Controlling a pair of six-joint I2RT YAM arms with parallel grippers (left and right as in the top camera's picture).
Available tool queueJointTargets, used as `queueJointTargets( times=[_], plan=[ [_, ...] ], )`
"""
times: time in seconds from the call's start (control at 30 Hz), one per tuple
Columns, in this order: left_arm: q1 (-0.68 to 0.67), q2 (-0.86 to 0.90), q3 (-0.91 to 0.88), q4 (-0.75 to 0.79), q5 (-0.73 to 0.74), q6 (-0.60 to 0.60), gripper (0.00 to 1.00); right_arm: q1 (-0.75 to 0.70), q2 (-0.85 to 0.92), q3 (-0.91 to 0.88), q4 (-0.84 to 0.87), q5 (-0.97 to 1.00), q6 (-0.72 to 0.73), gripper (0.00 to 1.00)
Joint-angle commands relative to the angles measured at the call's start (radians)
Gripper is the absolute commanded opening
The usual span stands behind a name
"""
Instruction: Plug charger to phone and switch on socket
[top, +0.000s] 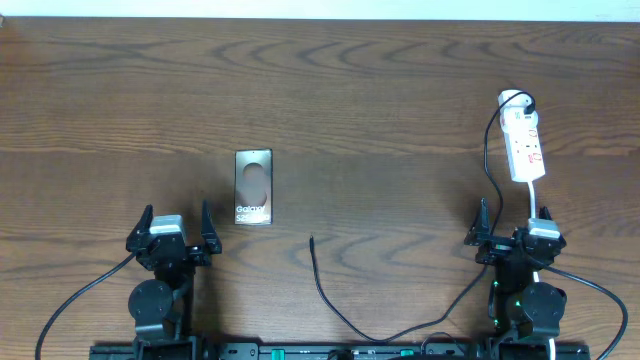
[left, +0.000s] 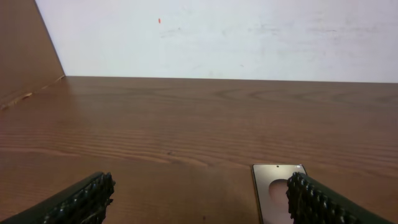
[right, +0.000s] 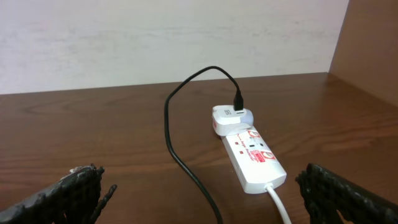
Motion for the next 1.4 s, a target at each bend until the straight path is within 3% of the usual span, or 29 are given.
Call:
queueJointTargets(
  times=[0.0, 0.33, 0.67, 1.07, 1.37],
  plan=[
    [0.002, -0.006, -0.017, -0.034, 0.002, 0.013, 0.91, 0.006, -0.010, -0.001, -0.002, 0.016, 0.013, 0.99],
    [0.002, -0.006, 0.015, -0.033, 0.002, 0.003, 0.91, 0.006, -0.010, -0.001, -0.002, 0.016, 0.013, 0.99],
    [0.002, 0.091, 0.188, -0.030, -0.026, 0.063, 0.91, 0.006, -0.010, -0.001, -0.002, 0.016, 0.013, 0.99],
    [0.002, 0.669, 0.621, -0.066, -0.027, 0.062, 0.91, 0.006, -0.010, -0.001, -0.002, 0.016, 0.013, 0.99],
    [0.002, 1.096, 1.077, -0.352, 0.050, 0.056, 0.91, 0.006, -0.010, -0.001, -0.002, 0.016, 0.013, 0.99]
  ],
)
